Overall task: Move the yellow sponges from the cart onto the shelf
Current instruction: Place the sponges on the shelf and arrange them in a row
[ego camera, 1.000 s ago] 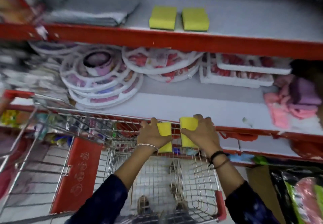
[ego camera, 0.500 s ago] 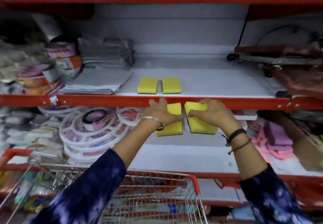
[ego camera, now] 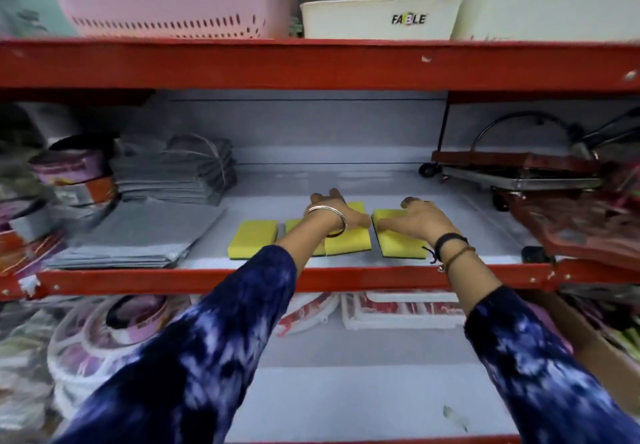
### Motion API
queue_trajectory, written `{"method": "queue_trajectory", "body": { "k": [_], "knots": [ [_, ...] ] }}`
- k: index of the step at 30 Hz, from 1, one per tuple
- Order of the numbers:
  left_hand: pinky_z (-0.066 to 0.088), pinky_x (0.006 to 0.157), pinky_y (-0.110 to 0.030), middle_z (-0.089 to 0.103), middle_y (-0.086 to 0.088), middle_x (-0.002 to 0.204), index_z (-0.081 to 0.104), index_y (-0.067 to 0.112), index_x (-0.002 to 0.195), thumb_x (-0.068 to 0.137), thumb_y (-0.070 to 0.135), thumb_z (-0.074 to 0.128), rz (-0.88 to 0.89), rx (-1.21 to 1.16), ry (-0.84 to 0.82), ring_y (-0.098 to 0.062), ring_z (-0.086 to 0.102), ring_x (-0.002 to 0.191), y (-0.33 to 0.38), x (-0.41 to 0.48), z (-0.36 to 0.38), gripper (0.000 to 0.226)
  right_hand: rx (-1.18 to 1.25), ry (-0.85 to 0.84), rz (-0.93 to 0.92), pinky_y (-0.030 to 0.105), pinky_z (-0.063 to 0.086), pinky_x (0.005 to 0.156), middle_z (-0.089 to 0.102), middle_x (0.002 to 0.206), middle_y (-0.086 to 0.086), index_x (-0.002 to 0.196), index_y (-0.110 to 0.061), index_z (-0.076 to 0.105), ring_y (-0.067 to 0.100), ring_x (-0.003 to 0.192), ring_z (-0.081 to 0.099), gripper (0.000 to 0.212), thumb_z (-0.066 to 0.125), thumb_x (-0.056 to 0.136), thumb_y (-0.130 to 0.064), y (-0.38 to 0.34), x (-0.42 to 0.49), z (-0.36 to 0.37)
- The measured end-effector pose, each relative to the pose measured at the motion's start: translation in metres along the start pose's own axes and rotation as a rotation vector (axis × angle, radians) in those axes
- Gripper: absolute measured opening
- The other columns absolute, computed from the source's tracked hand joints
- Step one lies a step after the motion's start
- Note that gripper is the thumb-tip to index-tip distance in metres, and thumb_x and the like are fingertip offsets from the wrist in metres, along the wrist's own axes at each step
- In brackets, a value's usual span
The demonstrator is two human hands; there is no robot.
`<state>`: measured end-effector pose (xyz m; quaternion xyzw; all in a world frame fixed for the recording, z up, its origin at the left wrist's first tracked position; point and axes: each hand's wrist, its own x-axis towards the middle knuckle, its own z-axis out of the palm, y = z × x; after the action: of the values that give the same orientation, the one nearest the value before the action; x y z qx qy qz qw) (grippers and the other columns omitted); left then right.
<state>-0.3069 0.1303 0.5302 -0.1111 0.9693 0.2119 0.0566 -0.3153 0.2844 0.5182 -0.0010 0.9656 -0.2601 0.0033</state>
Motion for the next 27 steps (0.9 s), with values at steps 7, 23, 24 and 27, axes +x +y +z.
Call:
{"method": "queue_trajectory", "body": {
  "k": [7,23,24,27],
  "knots": [
    [0.049,0.094,-0.039,0.036,-0.018,0.143,0.028,0.011,0.144,0.074,0.063,0.061,-0.049,0.092,-0.013,-0.036,0.043,0.13,0.008,0.035,0.023,0.094,-0.034,-0.058,0.058,0.034,0.047,0.09,0.052,0.136,0.015,0.129,-0.01,0.046,0.035,0.119,0.053,0.079,0.065,0.072,-0.061,0.005,0.029,0.013],
    [0.04,0.11,-0.036,0.047,-0.014,0.144,0.051,0.006,0.134,0.091,0.033,0.059,0.32,0.412,-0.093,-0.031,0.046,0.131,-0.006,0.038,0.024,0.052,-0.11,-0.166,-0.061,0.034,0.028,0.118,0.035,0.155,0.006,0.142,-0.02,0.043,0.026,0.142,0.033,0.058,0.056,0.091,-0.042,0.03,0.026,0.017],
    [0.038,0.111,-0.035,0.045,-0.013,0.146,0.05,0.006,0.136,0.092,0.032,0.058,0.352,0.416,-0.091,-0.031,0.043,0.133,-0.008,0.035,0.025,0.051,-0.102,-0.166,-0.068,0.033,0.027,0.117,0.035,0.154,0.005,0.142,-0.02,0.044,0.024,0.142,0.032,0.056,0.057,0.091,-0.04,0.031,0.024,0.018],
    [0.035,0.113,-0.033,0.043,-0.011,0.148,0.048,0.008,0.139,0.093,0.03,0.057,0.421,0.427,-0.077,-0.03,0.04,0.136,-0.012,0.026,0.027,0.052,-0.074,-0.141,-0.078,0.031,0.031,0.114,0.04,0.151,0.006,0.138,-0.02,0.048,0.024,0.139,0.037,0.055,0.061,0.088,-0.04,0.034,0.02,0.019]
  ]
}}
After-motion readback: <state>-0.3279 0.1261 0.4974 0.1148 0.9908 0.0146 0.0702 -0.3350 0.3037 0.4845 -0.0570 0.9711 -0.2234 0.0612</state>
